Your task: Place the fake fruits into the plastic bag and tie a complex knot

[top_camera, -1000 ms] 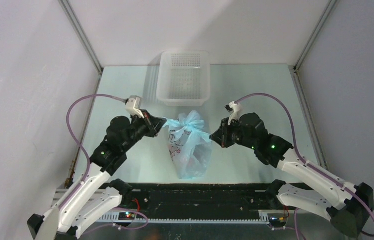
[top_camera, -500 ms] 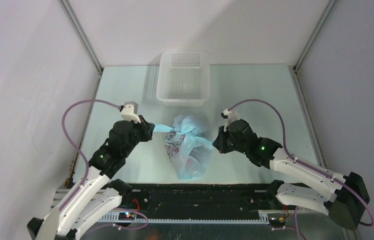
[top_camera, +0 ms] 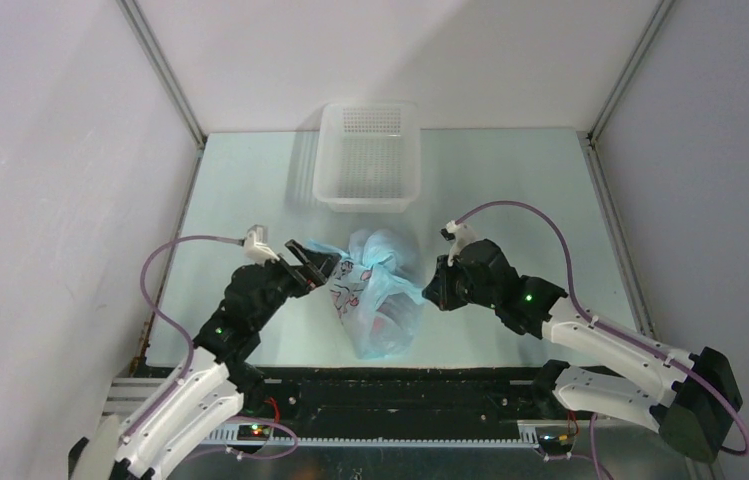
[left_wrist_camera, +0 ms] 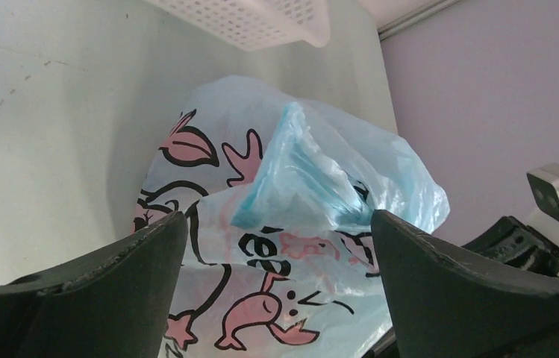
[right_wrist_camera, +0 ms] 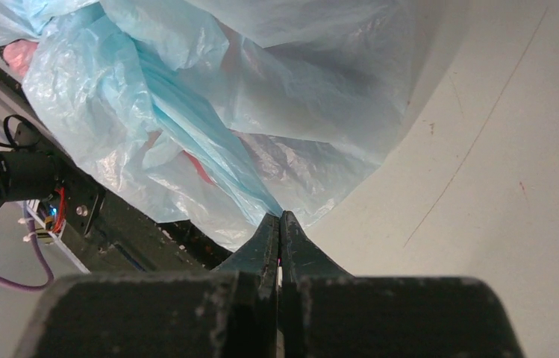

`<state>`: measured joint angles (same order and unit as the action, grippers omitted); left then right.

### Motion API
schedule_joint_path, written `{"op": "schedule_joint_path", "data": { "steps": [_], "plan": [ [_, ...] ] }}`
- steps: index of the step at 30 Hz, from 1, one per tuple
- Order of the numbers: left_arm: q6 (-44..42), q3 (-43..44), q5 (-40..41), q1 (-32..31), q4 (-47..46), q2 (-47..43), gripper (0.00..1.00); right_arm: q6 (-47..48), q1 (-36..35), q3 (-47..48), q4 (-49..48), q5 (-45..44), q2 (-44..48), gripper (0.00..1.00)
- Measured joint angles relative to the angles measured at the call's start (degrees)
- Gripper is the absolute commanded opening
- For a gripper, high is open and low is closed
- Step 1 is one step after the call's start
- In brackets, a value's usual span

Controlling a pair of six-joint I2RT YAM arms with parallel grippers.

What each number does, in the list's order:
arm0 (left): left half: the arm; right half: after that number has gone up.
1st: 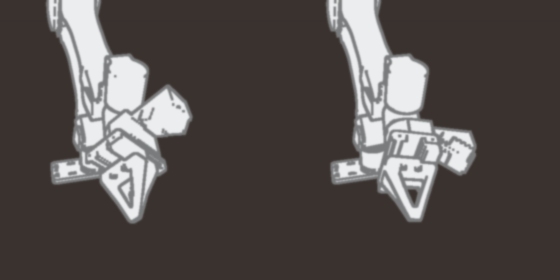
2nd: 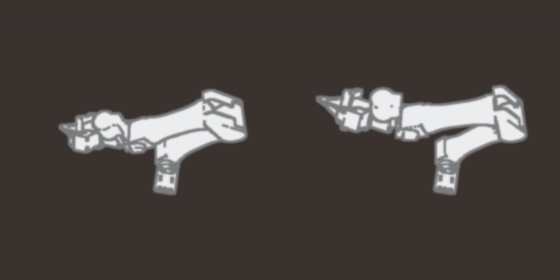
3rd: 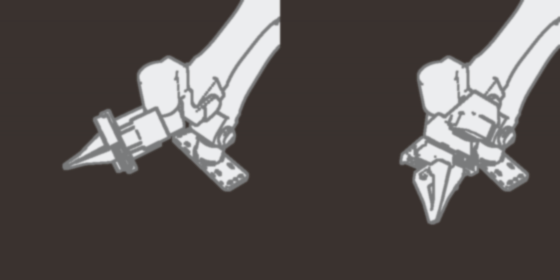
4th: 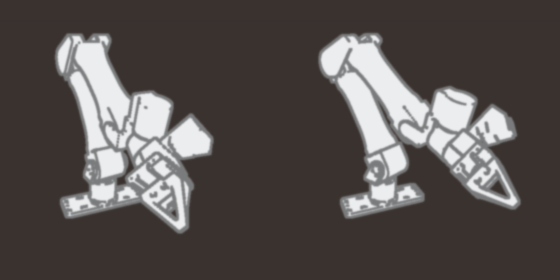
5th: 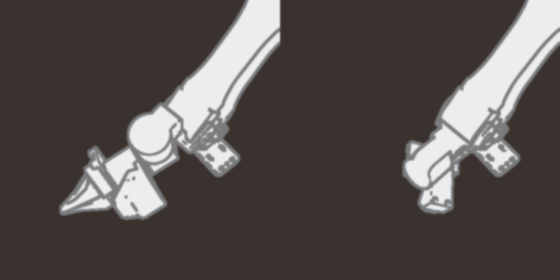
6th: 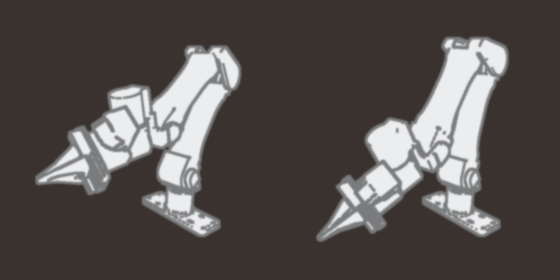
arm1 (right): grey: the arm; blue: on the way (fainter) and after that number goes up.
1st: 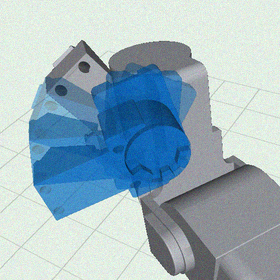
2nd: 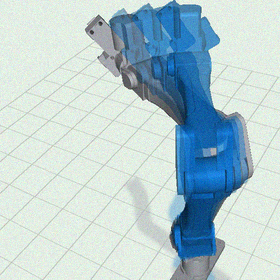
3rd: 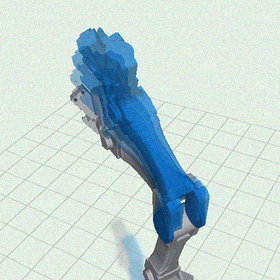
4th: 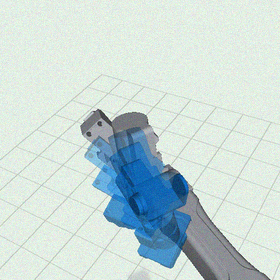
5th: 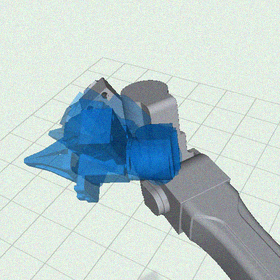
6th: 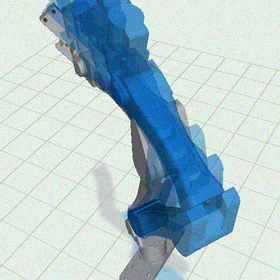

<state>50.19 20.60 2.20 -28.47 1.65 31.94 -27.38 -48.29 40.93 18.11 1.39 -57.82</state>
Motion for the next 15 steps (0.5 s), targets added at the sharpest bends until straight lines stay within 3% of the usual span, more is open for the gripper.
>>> {"op": "schedule_joint_path", "data": {
  "steps": [5, 8, 9, 11, 13, 15],
  "plan": [
    [3.6, -0.2, 0.8, 0.0, -3.8, 3.6, 0.94, 0.0, 0.0, 0.0, 0.0, 1.6, 0.7, 0.00],
    [5.1, -0.2, 2.0, 0.1, -6.6, 4.9, 0.80, 0.1, 0.0, 0.0, 0.0, 2.6, 1.0, 0.00],
    [5.3, -0.2, 2.3, 0.1, -7.8, 5.7, 0.76, 0.2, 0.0, 0.0, 0.0, 3.1, 1.0, 0.06],
    [5.5, -0.2, 2.6, 0.1, -9.3, 7.6, 0.58, 0.3, 0.0, 0.0, 0.0, 4.4, 1.1, 0.16],
    [5.7, -0.2, 2.6, 0.2, -10.1, 9.7, 0.34, 0.5, 0.1, 0.0, 0.0, 5.9, 1.2, 0.28],
    [5.9, -0.1, 2.6, 0.2, -10.4, 11.1, 0.22, 0.9, 0.5, 0.0, 0.0, 7.7, 1.4, 0.44]
  ]
}}
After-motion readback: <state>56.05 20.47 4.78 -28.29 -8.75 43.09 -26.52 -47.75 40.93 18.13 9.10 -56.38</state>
